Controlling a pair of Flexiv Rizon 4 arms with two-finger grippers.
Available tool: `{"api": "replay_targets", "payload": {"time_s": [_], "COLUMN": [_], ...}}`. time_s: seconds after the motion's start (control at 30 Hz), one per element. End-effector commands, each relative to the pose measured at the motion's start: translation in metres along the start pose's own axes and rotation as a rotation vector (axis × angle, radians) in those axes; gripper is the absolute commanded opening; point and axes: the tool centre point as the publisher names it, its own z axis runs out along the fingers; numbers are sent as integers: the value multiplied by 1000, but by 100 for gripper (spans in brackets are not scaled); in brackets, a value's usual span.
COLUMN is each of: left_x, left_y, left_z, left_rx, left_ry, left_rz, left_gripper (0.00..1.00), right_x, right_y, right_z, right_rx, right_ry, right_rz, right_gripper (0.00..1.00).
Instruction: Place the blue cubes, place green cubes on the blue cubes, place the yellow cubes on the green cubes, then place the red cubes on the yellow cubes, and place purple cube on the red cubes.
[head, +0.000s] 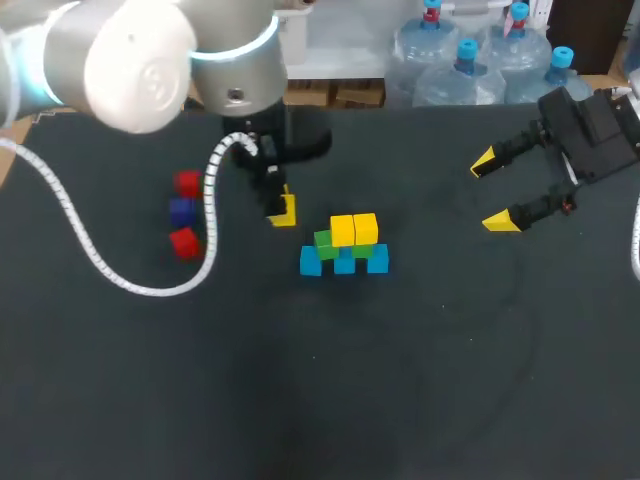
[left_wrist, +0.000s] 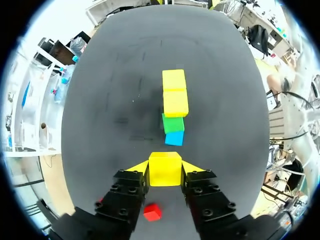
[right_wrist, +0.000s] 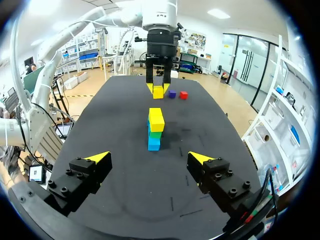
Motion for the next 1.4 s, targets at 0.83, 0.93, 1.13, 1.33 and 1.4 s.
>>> {"api": "replay_targets", "payload": {"time_s": [0.83, 0.93, 1.13, 1.33, 1.4], "left_x": [-33, -34, -35, -34, -34], "left_y": [-3, -3, -5, -7, -8], "left_z": [14, 12, 12, 13, 13], "left_rx": [54, 50, 50, 54, 56], "left_ry": [-19, -26, -42, -38, -35], "left_rz": [-23, -19, -17, -25, -26], "left_gripper": [0, 0, 0, 0, 0], "right_x": [0, 0, 0, 0, 0], "right_y": [0, 0, 0, 0, 0], "right_z": [0, 0, 0, 0, 0], "right_rx": [1, 1, 1, 1, 1], "right_ry": [-1, -1, -1, -1, -1], "right_rz": [-1, -1, -1, -1, -1], "right_gripper": [100, 100, 100, 100, 100]}}
